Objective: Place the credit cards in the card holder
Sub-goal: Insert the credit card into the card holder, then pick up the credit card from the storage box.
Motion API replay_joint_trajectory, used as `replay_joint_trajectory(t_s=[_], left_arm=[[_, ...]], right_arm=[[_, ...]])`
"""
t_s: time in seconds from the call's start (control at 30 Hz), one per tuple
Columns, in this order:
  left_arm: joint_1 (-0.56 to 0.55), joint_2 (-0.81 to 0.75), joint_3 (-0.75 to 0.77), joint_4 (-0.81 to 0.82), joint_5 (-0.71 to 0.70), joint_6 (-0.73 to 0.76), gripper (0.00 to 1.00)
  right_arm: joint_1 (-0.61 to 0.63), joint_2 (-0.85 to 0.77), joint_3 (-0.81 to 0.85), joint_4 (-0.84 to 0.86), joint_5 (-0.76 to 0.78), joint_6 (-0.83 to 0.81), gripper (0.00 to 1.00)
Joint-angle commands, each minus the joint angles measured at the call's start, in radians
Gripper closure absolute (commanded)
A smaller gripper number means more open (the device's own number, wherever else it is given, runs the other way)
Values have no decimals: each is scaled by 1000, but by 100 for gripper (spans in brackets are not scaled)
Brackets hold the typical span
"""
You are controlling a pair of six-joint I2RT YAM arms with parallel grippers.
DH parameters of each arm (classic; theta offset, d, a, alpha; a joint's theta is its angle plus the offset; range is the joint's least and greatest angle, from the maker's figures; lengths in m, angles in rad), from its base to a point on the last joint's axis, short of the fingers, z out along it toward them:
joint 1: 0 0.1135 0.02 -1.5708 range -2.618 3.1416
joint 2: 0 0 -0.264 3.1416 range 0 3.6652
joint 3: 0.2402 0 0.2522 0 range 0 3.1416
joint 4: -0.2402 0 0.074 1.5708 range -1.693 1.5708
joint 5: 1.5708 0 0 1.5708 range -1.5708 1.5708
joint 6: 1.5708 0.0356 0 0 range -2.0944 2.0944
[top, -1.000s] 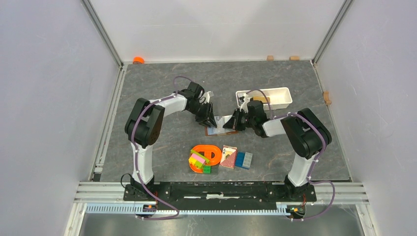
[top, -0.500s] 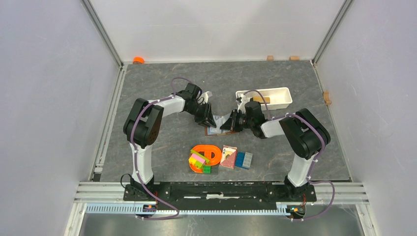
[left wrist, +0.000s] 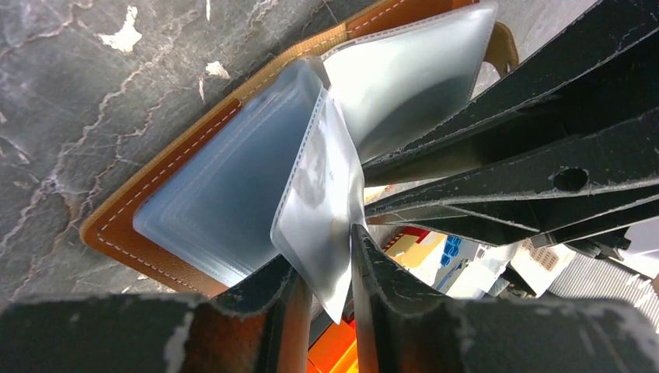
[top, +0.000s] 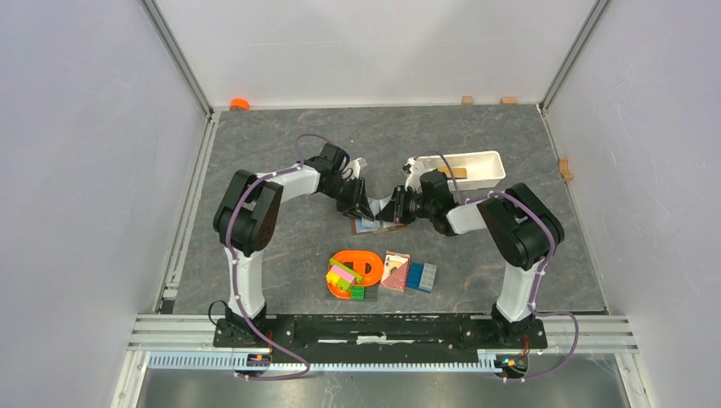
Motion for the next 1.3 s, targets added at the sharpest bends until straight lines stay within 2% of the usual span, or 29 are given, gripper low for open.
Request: replay_joint_trajectory(t_s=[0.0, 0.23, 0.57, 0.93, 1.27], left_arm=[[-7, 5, 4, -9, -39, 48, 69], [-8, -1, 18, -31, -58, 41, 71], [-18, -31, 36, 35, -38, -42, 59], [-151, 11, 160, 51, -118, -89, 51], [-205, 40, 167, 48, -155, -80, 47]], right_arm=[[17, -45, 39, 49, -57, -65, 72], [15, -182, 26, -160, 119, -173, 57], [-26, -432, -62, -328, 359, -242, 41], [-146, -599, -78, -464, 418, -348, 27], [-177, -606, -74, -472, 402, -367, 25]])
